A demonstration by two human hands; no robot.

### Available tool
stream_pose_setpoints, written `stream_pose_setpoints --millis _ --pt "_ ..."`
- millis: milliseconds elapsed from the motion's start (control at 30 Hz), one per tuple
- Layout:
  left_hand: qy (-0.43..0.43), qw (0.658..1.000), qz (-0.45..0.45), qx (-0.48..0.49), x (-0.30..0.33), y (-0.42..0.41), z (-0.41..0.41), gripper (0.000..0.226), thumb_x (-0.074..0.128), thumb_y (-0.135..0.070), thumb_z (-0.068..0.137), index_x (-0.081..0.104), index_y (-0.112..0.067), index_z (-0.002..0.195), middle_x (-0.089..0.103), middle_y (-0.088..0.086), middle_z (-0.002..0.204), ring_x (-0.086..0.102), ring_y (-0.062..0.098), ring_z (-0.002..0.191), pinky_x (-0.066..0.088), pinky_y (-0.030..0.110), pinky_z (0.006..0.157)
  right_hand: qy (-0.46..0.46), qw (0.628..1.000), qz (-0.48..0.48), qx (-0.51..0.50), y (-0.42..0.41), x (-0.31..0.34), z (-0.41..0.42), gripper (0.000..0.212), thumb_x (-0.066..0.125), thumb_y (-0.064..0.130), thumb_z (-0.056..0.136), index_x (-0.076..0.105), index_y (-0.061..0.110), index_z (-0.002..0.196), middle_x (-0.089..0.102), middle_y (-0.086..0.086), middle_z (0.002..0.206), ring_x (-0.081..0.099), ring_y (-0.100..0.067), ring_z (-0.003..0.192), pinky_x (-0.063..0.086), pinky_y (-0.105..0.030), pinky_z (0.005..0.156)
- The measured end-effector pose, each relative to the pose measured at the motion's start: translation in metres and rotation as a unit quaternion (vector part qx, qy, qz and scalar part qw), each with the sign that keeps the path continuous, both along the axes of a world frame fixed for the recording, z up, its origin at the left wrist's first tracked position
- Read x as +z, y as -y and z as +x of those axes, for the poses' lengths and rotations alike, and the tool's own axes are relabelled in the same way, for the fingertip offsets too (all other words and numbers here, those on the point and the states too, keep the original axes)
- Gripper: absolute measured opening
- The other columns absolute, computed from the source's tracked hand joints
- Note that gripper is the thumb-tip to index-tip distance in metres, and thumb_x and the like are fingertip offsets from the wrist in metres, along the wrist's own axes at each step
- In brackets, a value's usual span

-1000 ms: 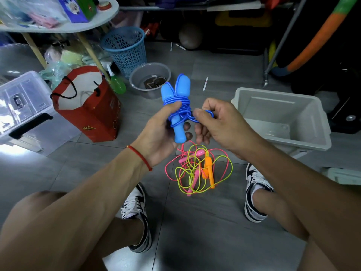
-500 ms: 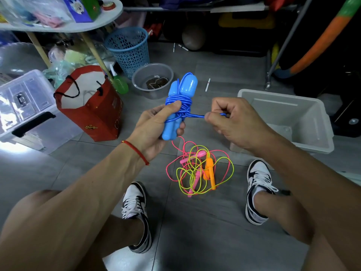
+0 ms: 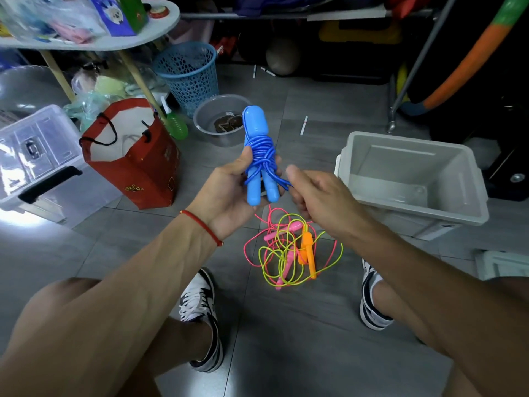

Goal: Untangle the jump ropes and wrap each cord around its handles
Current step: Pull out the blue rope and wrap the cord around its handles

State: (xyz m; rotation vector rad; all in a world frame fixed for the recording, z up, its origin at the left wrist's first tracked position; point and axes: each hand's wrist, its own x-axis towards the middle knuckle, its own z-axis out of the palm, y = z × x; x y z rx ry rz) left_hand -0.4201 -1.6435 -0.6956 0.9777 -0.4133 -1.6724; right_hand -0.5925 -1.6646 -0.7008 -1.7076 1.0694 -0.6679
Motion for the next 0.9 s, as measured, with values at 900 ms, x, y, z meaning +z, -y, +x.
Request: stream_pose_setpoints --millis 900 --pt "-0.066 0.984 0.071 0.147 0.017 0.010 -0.012 0.040 0.033 -0.027 0.108 0.056 0.006 0.110 0.064 0.027 0.097 0.064 0.035 0.090 0.051 0.046 0.078 -0.003 0.960 -0.244 -0.134 -0.013 -0.029 0.016 0.006 0.076 0.015 0.086 0.080 0.011 0.084 0.064 -0.001 0.092 0.058 -0.008 0.076 0.039 -0.003 0.072"
